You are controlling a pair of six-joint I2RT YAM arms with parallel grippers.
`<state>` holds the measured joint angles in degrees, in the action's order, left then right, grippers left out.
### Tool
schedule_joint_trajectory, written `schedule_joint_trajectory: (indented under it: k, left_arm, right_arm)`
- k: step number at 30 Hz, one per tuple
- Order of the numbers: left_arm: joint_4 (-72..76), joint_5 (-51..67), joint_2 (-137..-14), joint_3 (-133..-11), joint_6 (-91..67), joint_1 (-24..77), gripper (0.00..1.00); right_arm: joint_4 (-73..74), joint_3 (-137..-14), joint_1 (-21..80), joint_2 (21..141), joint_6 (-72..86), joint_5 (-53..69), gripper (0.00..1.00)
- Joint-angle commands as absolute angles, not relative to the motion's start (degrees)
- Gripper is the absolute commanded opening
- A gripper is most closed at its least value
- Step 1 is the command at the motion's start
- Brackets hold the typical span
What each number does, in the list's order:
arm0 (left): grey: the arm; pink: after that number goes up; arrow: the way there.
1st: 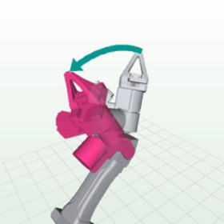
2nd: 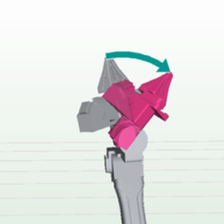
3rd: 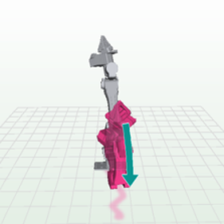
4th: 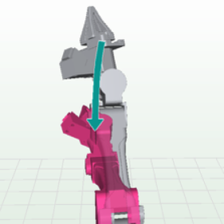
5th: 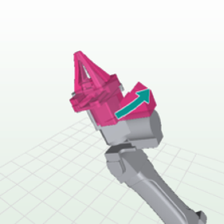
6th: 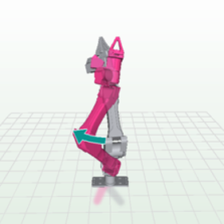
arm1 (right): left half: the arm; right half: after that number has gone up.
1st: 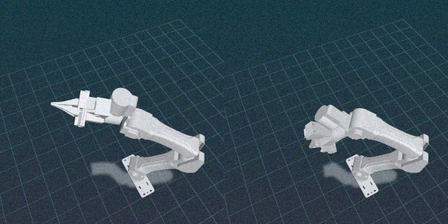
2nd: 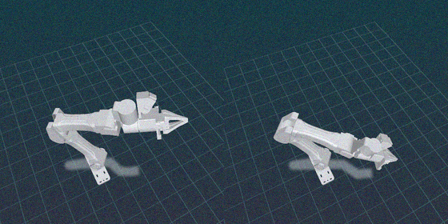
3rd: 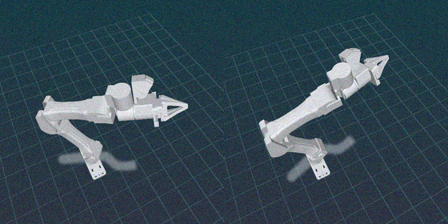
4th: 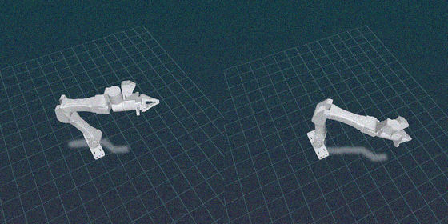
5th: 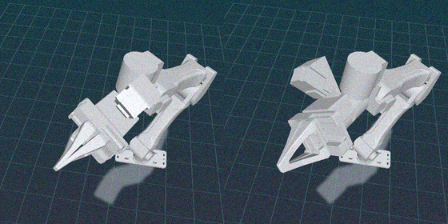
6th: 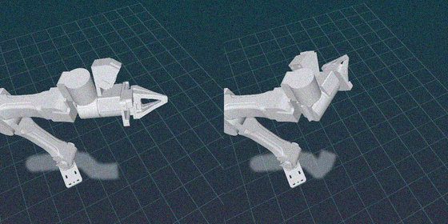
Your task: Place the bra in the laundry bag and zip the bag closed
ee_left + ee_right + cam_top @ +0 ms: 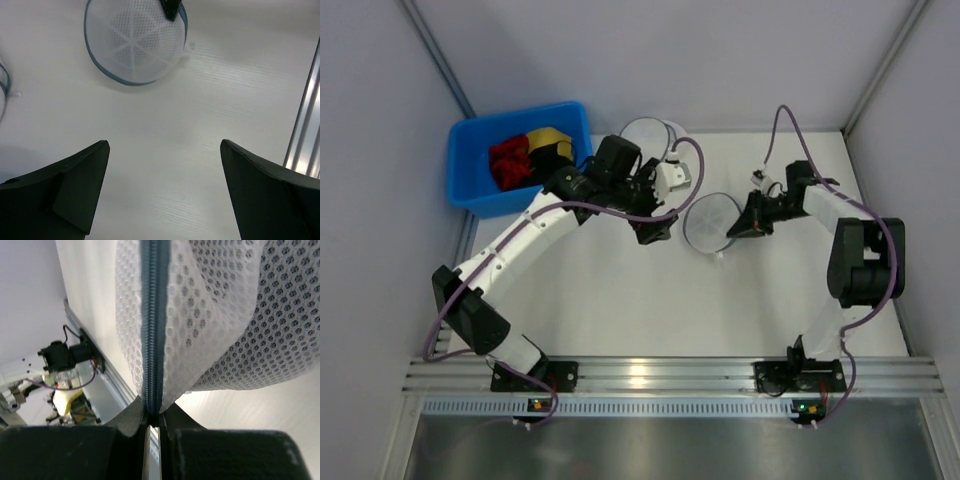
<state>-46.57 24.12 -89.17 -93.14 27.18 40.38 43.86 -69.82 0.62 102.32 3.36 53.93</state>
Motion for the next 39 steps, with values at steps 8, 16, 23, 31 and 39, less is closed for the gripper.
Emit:
schedule_joint_trajectory:
  k: [8, 16, 23, 31, 39]
  left_arm:
    - [-46.7, 34.1, -82.4, -85.8, 14.5, 29.5, 0.98]
    - [-46.7, 33.1, -80.5, -84.1, 12.1, 24.7, 0.98]
    - [-46.6, 34.3, -82.3, -83.8, 9.1, 20.8, 0.98]
    - [-46.6, 39.1, -85.9, -85.3, 4.4, 14.7, 0.98]
    - [-47.4, 36.2, -88.3, -86.9, -1.7, 12.0, 0.98]
  right_arm:
    - [13.9, -62.3, -6.1, 97.0, 20.7, 43.8, 0.00]
    - [-2.6, -62.8, -13.3, 103.8, 31.0, 39.1, 0.00]
    - [-10.8, -70.4, -20.0, 111.9, 39.2, 39.9, 0.00]
    - [-6.5, -77.5, -23.8, 116.4, 38.9, 43.0, 0.47]
    - [3.4, -73.8, -25.2, 103.6, 31.7, 46.2, 0.87]
